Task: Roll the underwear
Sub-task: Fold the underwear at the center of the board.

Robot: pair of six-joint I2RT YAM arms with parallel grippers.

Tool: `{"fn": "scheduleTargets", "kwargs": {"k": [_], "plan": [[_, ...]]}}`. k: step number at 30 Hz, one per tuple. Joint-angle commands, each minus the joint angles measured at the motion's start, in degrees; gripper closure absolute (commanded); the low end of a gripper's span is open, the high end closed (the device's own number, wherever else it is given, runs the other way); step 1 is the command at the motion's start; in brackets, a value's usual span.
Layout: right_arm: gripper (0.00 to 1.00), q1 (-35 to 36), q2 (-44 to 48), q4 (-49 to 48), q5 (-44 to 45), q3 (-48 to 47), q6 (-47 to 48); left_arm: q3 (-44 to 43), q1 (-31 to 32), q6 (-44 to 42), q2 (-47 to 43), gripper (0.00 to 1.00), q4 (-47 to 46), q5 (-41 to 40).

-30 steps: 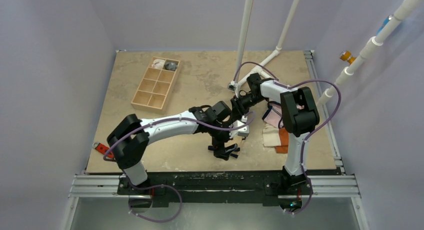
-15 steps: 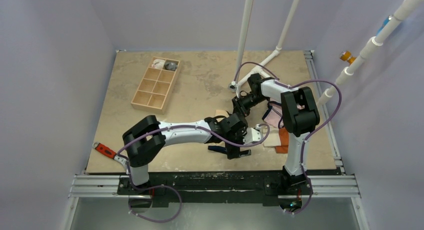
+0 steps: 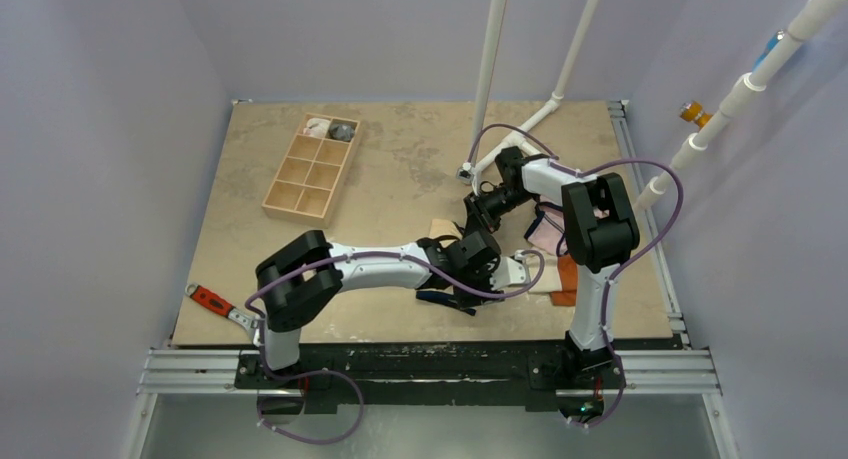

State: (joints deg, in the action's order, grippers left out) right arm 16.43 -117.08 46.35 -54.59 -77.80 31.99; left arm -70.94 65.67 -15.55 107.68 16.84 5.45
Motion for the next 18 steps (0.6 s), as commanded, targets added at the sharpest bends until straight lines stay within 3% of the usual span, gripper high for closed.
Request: {"fn": "scheduleTargets", "kwargs": {"k": [1,9,14,18], "plan": [[0.83,-0.08,-0.50,0.98,0.69,-1.44,0.88,-2.94,0.96,0.68,0.24,0.45,-0.56,-0.28],[0.83,-0.13,-0.35,1.02,1.47,-1.56,0.71,-4.35,1.37,0.96,-0.57,0.73,1.97,0.61],[0.84,-0.24,0.09,1.46,2.55,-1.77,0.55,-4.65,1.39,0.96,-1.49,0.98,3.53,1.14],[0.85,-0.26,0.45,2.03,3.89,-2.19,0.27,-4.80,1.67,0.82,-2.26,1.00,5.31,1.35]]}}
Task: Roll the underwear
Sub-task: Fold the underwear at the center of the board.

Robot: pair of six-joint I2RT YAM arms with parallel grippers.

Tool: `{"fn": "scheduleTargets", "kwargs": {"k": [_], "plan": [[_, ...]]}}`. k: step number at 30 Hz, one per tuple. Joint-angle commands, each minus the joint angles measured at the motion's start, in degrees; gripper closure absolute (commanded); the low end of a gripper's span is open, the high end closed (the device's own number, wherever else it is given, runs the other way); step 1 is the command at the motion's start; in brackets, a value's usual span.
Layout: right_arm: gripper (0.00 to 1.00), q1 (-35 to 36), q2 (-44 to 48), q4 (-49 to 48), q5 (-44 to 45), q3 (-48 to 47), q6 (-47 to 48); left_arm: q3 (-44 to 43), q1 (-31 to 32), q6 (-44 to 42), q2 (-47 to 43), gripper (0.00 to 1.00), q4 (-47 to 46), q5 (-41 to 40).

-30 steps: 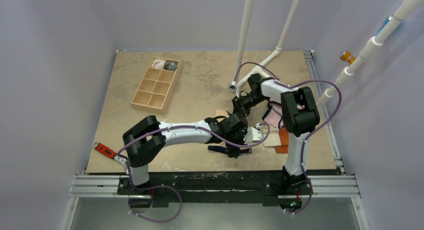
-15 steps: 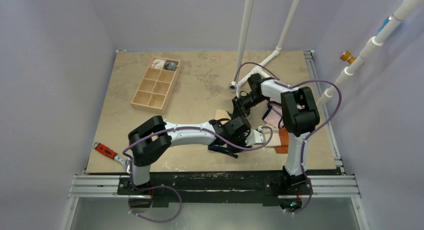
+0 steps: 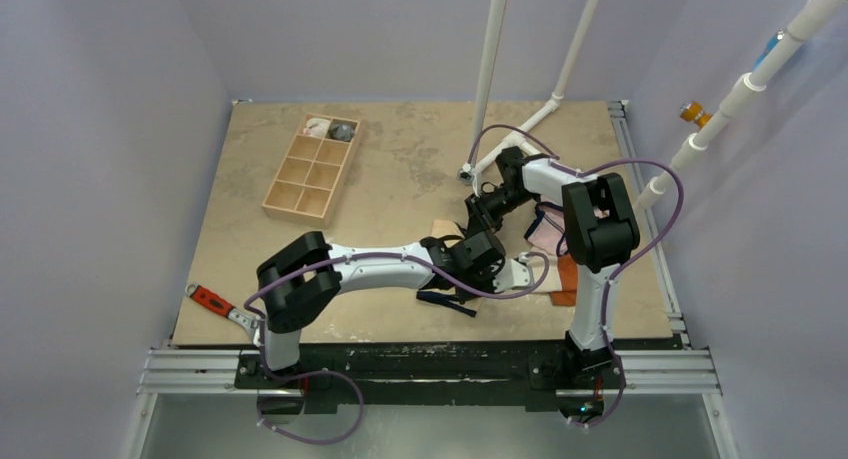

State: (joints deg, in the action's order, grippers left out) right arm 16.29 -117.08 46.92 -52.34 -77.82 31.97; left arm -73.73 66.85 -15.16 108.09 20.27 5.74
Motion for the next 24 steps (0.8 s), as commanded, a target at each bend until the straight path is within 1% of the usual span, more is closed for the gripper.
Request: {"fn": "scheduleTargets", "kwargs": {"k": [1,6,18,21,24], "plan": [[0.85,-0.13,0.57,1.49,2.02,-2.16,0.21,-2.09,0.67,0.54,-2.78,1.00,2.28,1.11],[0.86,-0.12,0.48,1.46,3.30,-2.24,-0.15,-3.32,2.10,0.74,-2.55,1.00,4.96,0.85],[0.86,-0.40,0.28,2.09,4.58,-2.25,0.45,-3.81,4.75,0.98,-3.47,1.00,7.57,-0.59],[0.85,-0.39,0.35,2.91,3.97,-2.17,1.59,-4.13,5.07,1.37,-3.33,1.00,8.57,-1.28],[0.78,-0.43,0.42,5.05,3.49,-2.36,3.90,-4.15,5.21,1.85,-3.61,1.00,9.45,-2.37]]}}
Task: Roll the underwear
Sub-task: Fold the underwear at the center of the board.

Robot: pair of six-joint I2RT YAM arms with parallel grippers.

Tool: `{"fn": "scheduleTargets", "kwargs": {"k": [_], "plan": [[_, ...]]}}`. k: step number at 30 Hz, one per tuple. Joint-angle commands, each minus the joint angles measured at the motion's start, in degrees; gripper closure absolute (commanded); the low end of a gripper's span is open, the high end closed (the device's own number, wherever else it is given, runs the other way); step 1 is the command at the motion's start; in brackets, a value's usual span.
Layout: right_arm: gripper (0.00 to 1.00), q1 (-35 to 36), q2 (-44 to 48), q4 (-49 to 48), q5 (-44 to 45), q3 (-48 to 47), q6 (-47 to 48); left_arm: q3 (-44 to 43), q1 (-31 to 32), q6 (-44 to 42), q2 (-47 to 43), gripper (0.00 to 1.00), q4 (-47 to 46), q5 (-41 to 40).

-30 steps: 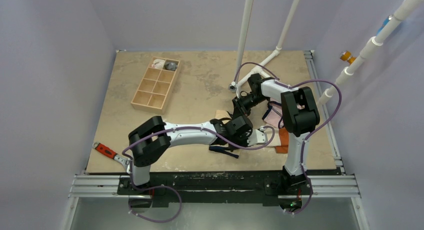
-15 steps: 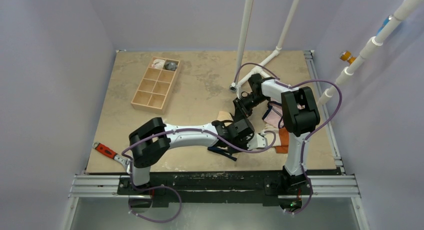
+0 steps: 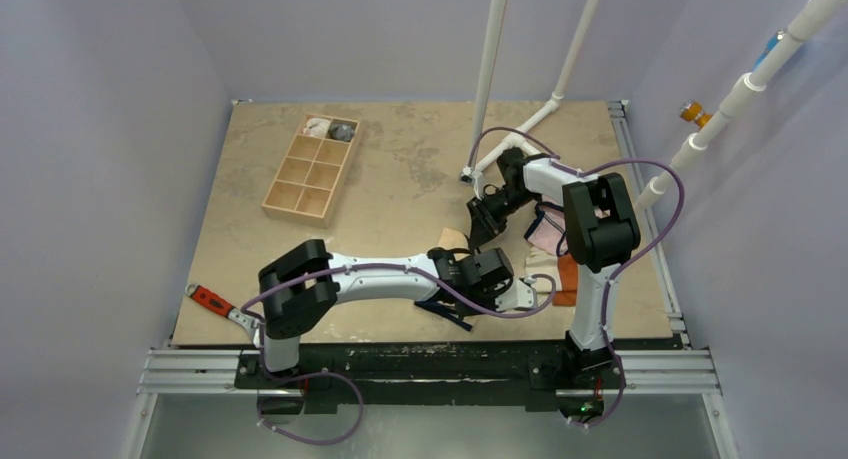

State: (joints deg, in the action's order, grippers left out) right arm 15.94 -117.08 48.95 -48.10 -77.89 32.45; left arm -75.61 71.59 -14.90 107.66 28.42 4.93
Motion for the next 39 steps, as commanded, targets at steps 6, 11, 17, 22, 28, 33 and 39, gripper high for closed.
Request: {"fn": "scheduleTargets", "kwargs": {"k": [6,11,17,22,28,33,39], "plan": [[0.53,-0.77,3.99,4.50,0.31,-0.21,5.76,0.20,0.41,1.98,-4.95,1.00,0.79,-3.16],[0.47,-2.01,7.54,5.28,2.17,1.06,6.36,2.61,0.39,1.80,-6.67,1.00,-0.09,-3.33],[0.46,-2.33,9.70,5.36,0.95,4.31,6.21,2.14,0.40,2.11,-6.85,0.99,0.05,-2.43],[0.46,-2.36,8.64,4.76,-0.20,6.28,5.96,2.04,0.42,2.88,-5.99,0.98,-0.49,-2.22],[0.47,-2.30,5.32,5.19,-2.68,6.80,6.40,0.81,0.48,3.92,-3.95,0.98,-0.50,-2.75],[0.47,-2.24,3.54,5.35,-3.79,6.80,6.40,-0.17,0.55,4.67,-2.70,0.97,-0.31,-2.91],[0.48,-2.25,1.65,4.32,-3.84,6.85,5.42,-1.91,0.99,5.76,-0.91,0.97,0.43,-3.06]]}}
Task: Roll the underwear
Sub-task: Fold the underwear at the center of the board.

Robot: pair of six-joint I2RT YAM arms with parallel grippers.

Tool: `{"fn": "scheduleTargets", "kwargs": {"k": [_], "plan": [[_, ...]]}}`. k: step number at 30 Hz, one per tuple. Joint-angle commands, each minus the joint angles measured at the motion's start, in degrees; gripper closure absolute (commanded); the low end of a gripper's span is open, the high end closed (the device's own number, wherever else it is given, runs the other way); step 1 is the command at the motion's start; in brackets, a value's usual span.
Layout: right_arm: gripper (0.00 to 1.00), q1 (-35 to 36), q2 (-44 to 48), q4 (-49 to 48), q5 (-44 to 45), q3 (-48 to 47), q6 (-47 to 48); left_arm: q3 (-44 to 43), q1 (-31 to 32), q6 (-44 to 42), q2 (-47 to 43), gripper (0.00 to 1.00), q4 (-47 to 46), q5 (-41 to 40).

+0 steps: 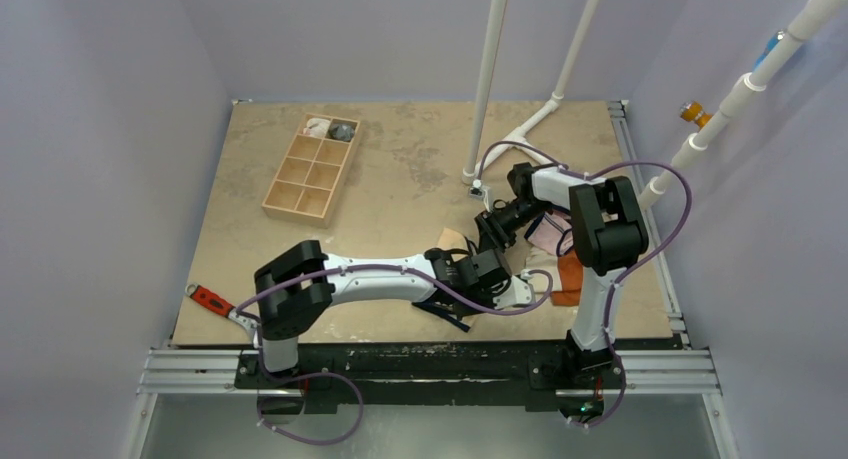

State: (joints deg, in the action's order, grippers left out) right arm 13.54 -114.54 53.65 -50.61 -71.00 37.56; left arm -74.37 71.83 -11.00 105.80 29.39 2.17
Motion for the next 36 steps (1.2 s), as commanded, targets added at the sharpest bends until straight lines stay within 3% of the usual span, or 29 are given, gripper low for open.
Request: {"fn": "scheduleTargets", "kwargs": {"k": [1,24,30,36], "plan": [[0.48,0.15,-0.93,-0.71,-1.13,-0.05,-0.09,-3.31,0.79,1.91,1.06,0.97,-0.45,-0.25],[0.49,0.17,-1.23,-4.60,1.83,0.71,-3.81,-2.87,4.65,1.80,-0.82,0.93,1.06,-0.41],[0.49,0.17,-0.86,-4.87,2.39,0.46,-3.86,-1.04,6.20,2.23,-0.52,0.76,0.72,0.41],[0.49,0.08,0.12,-5.13,3.25,0.36,-3.95,-0.89,7.26,3.59,0.71,0.44,2.36,6.50]]}}
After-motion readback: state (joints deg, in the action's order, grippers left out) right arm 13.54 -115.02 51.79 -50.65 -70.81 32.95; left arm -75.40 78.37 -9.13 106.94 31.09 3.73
